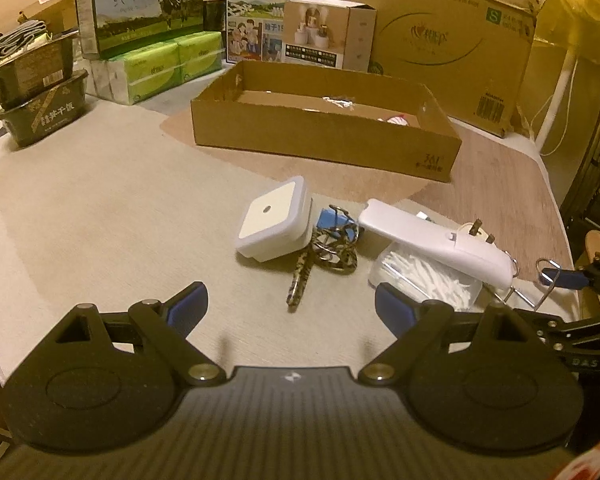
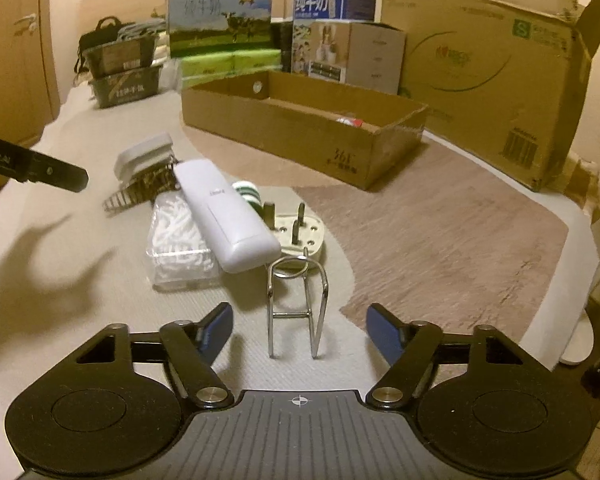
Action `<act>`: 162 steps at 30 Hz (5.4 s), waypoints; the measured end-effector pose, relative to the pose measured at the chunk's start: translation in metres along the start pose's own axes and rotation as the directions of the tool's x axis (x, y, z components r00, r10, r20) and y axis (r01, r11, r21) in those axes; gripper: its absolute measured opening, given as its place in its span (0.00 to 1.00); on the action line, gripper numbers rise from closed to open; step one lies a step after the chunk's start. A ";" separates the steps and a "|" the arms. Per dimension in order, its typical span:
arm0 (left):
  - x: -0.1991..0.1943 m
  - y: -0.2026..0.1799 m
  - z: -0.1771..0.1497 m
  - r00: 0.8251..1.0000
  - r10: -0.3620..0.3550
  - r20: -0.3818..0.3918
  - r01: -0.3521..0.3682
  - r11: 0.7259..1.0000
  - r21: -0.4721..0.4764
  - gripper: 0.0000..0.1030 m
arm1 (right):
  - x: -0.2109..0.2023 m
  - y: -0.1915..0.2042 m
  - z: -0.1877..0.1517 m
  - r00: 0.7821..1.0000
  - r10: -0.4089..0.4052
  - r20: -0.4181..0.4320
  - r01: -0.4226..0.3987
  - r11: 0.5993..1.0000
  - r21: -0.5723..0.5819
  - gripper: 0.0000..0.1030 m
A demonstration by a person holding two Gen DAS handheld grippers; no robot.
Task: Organize rigid objects
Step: 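Move both tools back toward the remaining items on the table, then close the right tool on the chrome wire stand, then close the left tool on the leopard-print strap, then carry the strap in the left tool while the right tool carries the wire stand to the box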
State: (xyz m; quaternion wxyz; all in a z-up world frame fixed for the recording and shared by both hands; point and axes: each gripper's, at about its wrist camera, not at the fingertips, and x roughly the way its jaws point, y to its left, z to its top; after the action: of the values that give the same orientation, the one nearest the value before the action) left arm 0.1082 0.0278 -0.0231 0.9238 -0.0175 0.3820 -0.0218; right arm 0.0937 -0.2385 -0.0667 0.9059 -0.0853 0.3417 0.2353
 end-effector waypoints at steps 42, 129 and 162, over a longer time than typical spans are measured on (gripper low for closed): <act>0.042 -0.006 -0.012 0.998 -0.033 -0.046 0.035 0.998 0.047 0.75 | -0.027 -0.018 -0.002 0.999 -0.039 0.036 0.034 0.992 0.123 0.26; -0.002 0.017 -0.007 0.997 -0.072 -0.021 0.072 0.997 -0.029 0.34 | -0.037 0.012 0.058 0.988 -0.013 0.152 -0.004 0.994 0.109 0.26; 0.132 0.022 0.213 0.987 -0.130 0.096 0.123 0.990 0.074 0.34 | 0.112 -0.055 0.220 0.989 0.036 0.144 -0.064 0.979 0.194 0.26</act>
State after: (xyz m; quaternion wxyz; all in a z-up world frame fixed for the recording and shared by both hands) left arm 0.3524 0.0462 0.0336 0.9386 -0.0116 0.3321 -0.0925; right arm 0.3211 -0.1761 0.0249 0.9253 0.0310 0.3011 0.2284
